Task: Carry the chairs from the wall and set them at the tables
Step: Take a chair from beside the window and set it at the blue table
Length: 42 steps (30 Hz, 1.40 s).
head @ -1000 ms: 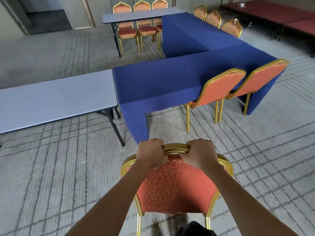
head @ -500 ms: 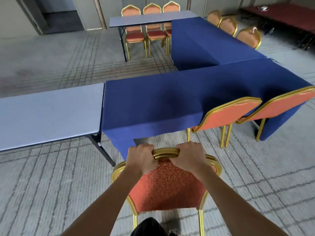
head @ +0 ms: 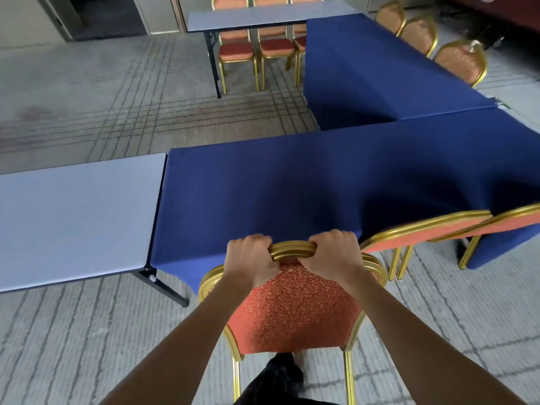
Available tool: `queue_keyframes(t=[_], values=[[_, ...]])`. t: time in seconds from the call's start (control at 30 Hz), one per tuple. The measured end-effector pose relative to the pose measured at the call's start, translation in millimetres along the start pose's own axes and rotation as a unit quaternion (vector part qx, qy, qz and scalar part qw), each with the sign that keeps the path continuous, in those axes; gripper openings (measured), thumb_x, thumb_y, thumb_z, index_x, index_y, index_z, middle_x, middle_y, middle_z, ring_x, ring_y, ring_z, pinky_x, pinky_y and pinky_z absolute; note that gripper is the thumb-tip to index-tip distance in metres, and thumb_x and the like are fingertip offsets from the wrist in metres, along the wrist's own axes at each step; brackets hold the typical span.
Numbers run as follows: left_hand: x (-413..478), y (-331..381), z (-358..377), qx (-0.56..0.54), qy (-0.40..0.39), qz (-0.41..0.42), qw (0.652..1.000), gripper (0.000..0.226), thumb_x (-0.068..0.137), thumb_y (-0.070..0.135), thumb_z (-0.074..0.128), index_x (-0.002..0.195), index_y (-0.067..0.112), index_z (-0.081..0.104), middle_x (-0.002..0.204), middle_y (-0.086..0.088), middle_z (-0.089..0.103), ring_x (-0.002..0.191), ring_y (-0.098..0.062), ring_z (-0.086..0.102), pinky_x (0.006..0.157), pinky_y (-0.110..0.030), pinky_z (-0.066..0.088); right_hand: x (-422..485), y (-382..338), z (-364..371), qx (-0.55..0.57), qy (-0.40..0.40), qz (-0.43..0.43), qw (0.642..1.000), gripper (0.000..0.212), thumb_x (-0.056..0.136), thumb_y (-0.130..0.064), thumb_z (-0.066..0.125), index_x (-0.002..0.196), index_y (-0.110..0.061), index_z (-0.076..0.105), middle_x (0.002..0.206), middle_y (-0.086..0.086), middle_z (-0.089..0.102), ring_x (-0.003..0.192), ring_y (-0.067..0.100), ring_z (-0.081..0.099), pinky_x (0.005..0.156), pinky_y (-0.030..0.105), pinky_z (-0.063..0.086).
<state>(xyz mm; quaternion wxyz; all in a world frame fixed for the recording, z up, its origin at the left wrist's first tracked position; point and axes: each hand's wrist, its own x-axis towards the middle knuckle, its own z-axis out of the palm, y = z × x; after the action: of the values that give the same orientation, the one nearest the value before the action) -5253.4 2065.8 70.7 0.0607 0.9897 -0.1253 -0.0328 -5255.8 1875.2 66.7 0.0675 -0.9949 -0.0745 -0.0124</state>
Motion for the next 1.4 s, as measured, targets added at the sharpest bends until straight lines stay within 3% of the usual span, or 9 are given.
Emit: queue_keyframes(t=[0.33, 0.47, 0.6, 0.73, 0.87, 1.07, 1.17, 1.3, 1.4], values=[[85, -10, -12, -0.02, 0.059, -0.017, 0.998, 0.02, 0.071, 0.032, 0.058, 0.064, 0.023, 0.042, 0.062, 0.009, 0.04, 0.057, -0.015, 0.041, 0.051, -0.026, 0.019, 97, 31, 3, 0.014, 0.038, -0.037, 0.999, 0.046, 0.08, -0.06, 0.05, 0.057, -0.021, 0.055, 0.049, -0.009, 0.049, 0.048, 0.011, 0.049, 0.057, 0.028, 0.041], [79, -6, 2, -0.019, 0.109, -0.014, 0.994, 0.025, 0.057, 0.027, 0.064, 0.057, 0.024, 0.039, 0.056, 0.012, 0.036, 0.048, -0.013, 0.032, 0.049, -0.021, 0.01, 94, 39, 11, 0.022, 0.051, -0.07, 0.996, 0.04, 0.075, -0.055, 0.057, 0.053, -0.021, 0.052, 0.046, -0.009, 0.045, 0.043, 0.01, 0.042, 0.051, 0.024, 0.032], [61, 3, 28, -0.009, 0.087, -0.034, 0.996, 0.039, 0.049, 0.025, 0.076, 0.06, 0.028, 0.039, 0.057, 0.011, 0.042, 0.048, -0.013, 0.044, 0.048, -0.018, 0.009, 74, 43, 32, 0.037, 0.048, -0.08, 0.995, 0.041, 0.067, -0.049, 0.066, 0.047, -0.021, 0.043, 0.043, -0.009, 0.038, 0.039, 0.011, 0.037, 0.044, 0.022, 0.027], [42, 10, 55, 0.004, 0.096, -0.03, 0.995, 0.026, 0.045, 0.025, 0.076, 0.062, 0.024, 0.056, 0.06, 0.009, 0.05, 0.053, -0.016, 0.053, 0.047, -0.021, 0.023, 48, 46, 48, 0.072, 0.049, -0.092, 0.992, 0.037, 0.064, -0.043, 0.064, 0.05, -0.024, 0.036, 0.049, -0.012, 0.033, 0.043, 0.011, 0.034, 0.046, 0.022, 0.028], [27, 18, 68, -0.007, 0.099, -0.028, 0.995, 0.025, 0.047, 0.02, 0.073, 0.067, 0.023, 0.059, 0.064, 0.009, 0.051, 0.058, -0.017, 0.052, 0.046, -0.024, 0.035, 32, 53, 54, 0.055, 0.018, -0.109, 0.992, 0.029, 0.07, -0.046, 0.062, 0.056, -0.023, 0.049, 0.058, -0.009, 0.046, 0.054, 0.014, 0.046, 0.056, 0.025, 0.028], [-3, 27, 85, -0.03, 0.114, -0.033, 0.993, 0.027, 0.048, 0.017, 0.072, 0.07, 0.021, 0.059, 0.065, 0.007, 0.053, 0.058, -0.022, 0.055, 0.05, -0.024, 0.03, 0, 51, 70, 0.065, 0.005, -0.113, 0.991, 0.029, 0.067, -0.049, 0.062, 0.062, -0.021, 0.062, 0.061, -0.007, 0.052, 0.056, 0.015, 0.051, 0.053, 0.025, 0.034], [-19, 35, 89, -0.044, 0.083, -0.061, 0.994, 0.025, 0.059, 0.02, 0.071, 0.079, 0.024, 0.057, 0.069, 0.007, 0.056, 0.059, -0.026, 0.058, 0.054, -0.027, 0.033, -16, 53, 75, 0.071, 0.017, -0.12, 0.99, 0.032, 0.068, -0.051, 0.062, 0.06, -0.02, 0.062, 0.059, -0.006, 0.051, 0.054, 0.016, 0.051, 0.054, 0.024, 0.028], [-33, 39, 89, -0.046, 0.016, -0.068, 0.997, 0.04, 0.072, 0.027, 0.065, 0.111, 0.029, 0.057, 0.081, 0.009, 0.068, 0.073, -0.023, 0.063, 0.069, -0.03, 0.042, -29, 52, 77, 0.071, 0.02, -0.134, 0.988, 0.035, 0.067, -0.054, 0.061, 0.06, -0.019, 0.064, 0.058, -0.007, 0.052, 0.053, 0.016, 0.052, 0.055, 0.023, 0.028], [-35, 41, 88, -0.068, 0.014, -0.077, 0.995, 0.028, 0.071, 0.026, 0.064, 0.1, 0.026, 0.062, 0.073, 0.008, 0.066, 0.066, -0.022, 0.059, 0.068, -0.03, 0.047, -30, 54, 78, 0.076, 0.018, -0.142, 0.987, 0.038, 0.069, -0.056, 0.06, 0.062, -0.019, 0.065, 0.06, -0.006, 0.054, 0.055, 0.016, 0.052, 0.054, 0.024, 0.034]])
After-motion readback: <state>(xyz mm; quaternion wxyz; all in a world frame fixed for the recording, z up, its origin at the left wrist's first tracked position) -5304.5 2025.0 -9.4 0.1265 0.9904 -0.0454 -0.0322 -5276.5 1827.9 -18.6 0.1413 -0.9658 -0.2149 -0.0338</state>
